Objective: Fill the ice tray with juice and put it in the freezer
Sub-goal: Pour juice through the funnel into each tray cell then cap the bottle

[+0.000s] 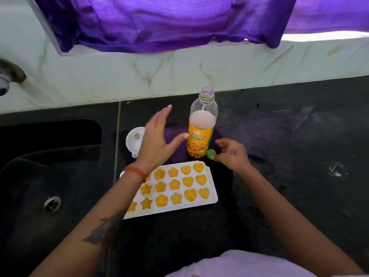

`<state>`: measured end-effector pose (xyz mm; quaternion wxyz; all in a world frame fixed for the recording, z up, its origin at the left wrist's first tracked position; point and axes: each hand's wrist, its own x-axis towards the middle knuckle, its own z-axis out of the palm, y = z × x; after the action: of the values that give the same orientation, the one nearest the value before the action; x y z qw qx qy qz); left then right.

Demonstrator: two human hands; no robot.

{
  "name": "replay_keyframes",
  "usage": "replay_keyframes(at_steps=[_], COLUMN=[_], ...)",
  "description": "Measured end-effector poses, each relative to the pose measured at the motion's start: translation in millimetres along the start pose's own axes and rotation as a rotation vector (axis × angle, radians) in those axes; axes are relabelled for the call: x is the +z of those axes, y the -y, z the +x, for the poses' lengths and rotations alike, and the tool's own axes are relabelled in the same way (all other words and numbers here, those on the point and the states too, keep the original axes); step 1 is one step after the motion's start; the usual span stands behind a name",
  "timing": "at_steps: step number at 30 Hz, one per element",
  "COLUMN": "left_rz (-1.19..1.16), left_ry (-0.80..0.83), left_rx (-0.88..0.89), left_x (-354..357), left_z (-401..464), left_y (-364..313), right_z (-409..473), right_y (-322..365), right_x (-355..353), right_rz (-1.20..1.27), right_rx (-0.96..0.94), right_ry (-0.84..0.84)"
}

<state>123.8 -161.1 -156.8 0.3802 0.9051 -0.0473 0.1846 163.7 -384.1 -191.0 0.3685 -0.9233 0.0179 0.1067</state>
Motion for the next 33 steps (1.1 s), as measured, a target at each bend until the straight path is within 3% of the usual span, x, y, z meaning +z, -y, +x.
replay_keyframes(at_steps=[3, 5, 9, 13, 16, 21, 25, 33], left_rz=[-0.155, -0.241, -0.336, -0.366, -0.371, -0.371, -0.365, -0.362], left_ry=[0.141, 0.181, 0.129, 0.085, 0.079, 0.072, 0.092, 0.082], left_rx=[-0.042, -0.093, -0.088, -0.060, -0.058, -0.057, -0.066, -0.065], left_x=[21, 32, 43, 45, 46, 48, 47, 48], left_z=[9, 15, 20, 17, 17, 17, 16, 18], left_y=[-23, -35, -44, -40, -40, -40, -40, -40], right_z=[-5, -8, -3, 0, -8, -26, -14, -2], right_y=[-6, -7, -7, 17, 62, 140, 162, 176], right_x=[13, 16, 6, -42, -98, -136, -131, -123], right_rz=[-0.266, -0.304, -0.311, 0.074, 0.279, -0.174, -0.524, -0.798], right_rx=[-0.112, -0.185, -0.194, -0.138, -0.341, -0.726, -0.785, -0.855], right_ry=[0.039, -0.008, 0.024, -0.061, -0.102, 0.002, 0.098, 0.087])
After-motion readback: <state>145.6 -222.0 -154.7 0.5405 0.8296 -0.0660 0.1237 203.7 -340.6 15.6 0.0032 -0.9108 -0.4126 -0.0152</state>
